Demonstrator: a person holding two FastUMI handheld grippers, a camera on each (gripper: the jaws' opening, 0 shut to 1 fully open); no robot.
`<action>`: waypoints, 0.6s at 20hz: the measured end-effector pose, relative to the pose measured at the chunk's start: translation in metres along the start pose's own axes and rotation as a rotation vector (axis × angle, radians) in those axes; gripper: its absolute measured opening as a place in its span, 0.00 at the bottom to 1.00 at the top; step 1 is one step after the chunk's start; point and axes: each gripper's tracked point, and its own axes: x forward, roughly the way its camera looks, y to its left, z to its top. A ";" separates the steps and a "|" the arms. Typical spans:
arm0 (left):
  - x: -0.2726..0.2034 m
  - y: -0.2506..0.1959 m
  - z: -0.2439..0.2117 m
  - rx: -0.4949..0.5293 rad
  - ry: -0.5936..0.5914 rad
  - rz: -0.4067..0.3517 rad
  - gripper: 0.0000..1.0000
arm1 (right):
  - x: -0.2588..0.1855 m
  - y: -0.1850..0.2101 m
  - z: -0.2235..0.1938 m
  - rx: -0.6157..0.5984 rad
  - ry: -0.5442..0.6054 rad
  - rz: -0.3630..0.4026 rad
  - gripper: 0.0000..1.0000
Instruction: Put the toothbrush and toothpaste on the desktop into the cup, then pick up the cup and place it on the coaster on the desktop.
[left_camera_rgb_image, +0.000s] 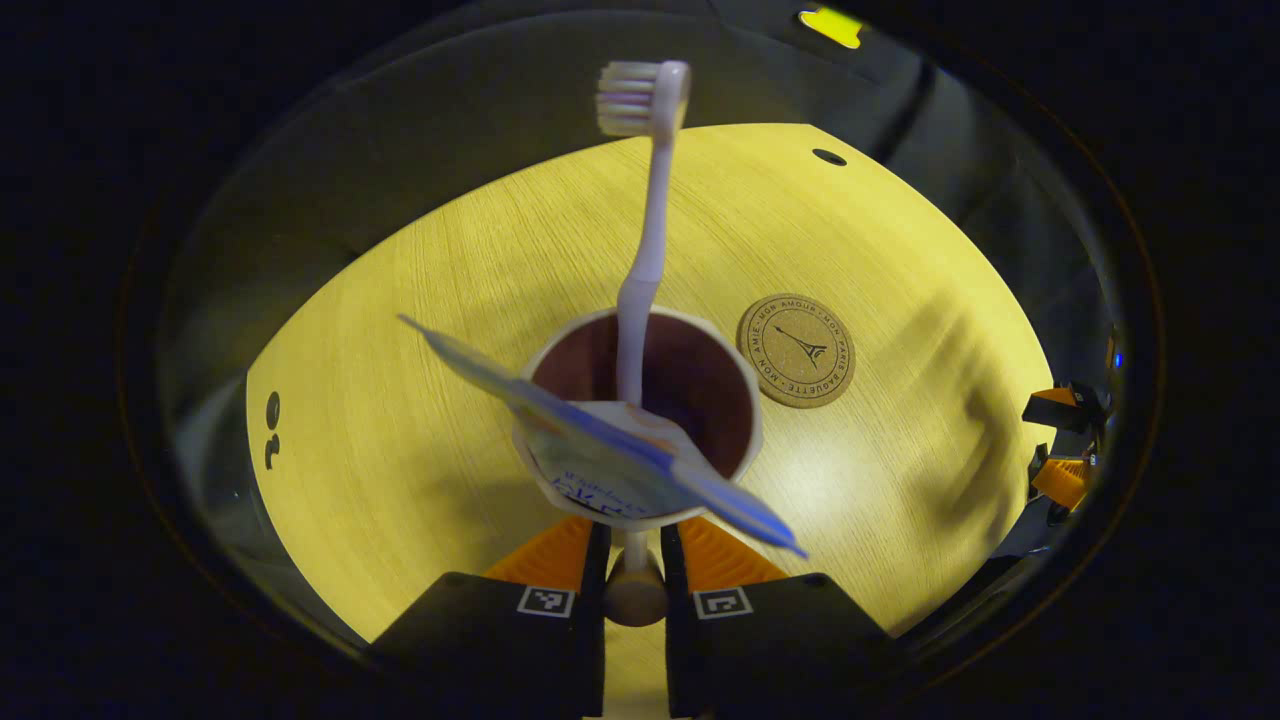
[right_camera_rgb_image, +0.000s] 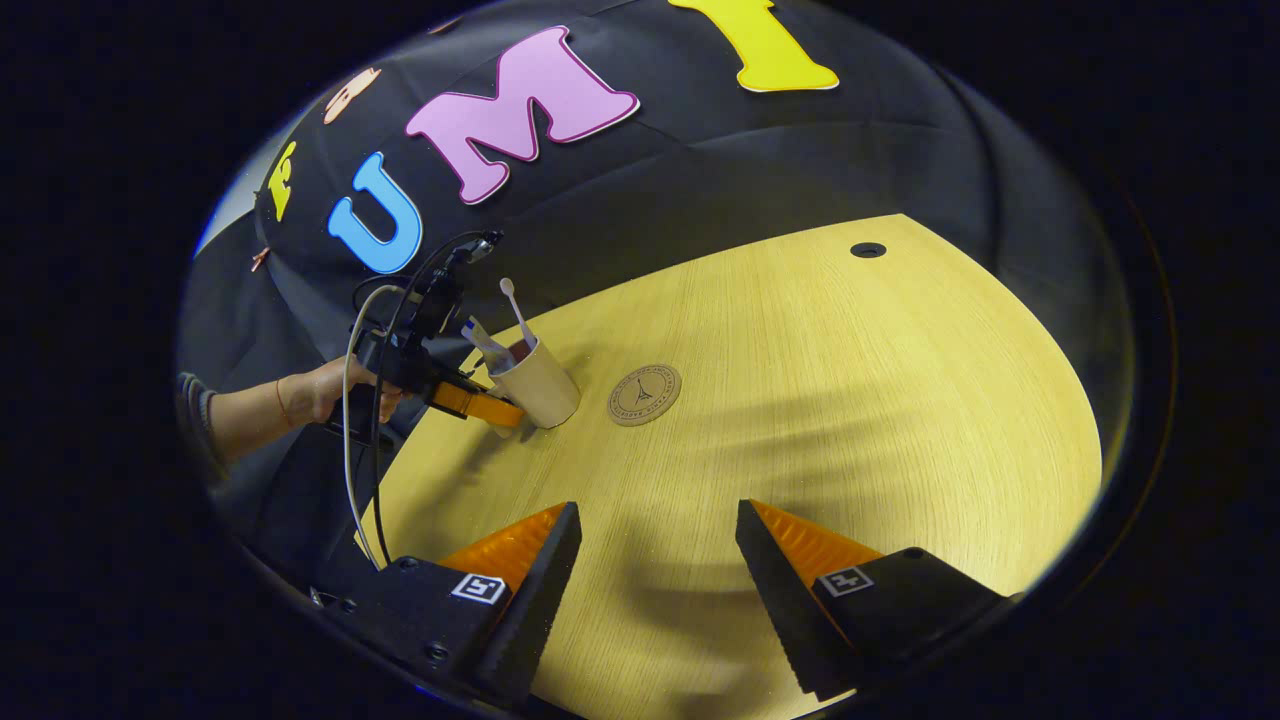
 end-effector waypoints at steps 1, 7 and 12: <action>-0.001 0.000 0.000 -0.002 -0.004 -0.002 0.29 | 0.000 -0.001 0.000 0.000 -0.002 -0.001 0.96; -0.012 -0.005 0.007 0.005 -0.042 0.001 0.28 | -0.003 -0.002 0.002 0.000 -0.008 -0.002 0.96; -0.019 -0.026 0.022 0.023 -0.071 -0.033 0.28 | -0.008 -0.007 0.004 0.006 -0.016 -0.010 0.96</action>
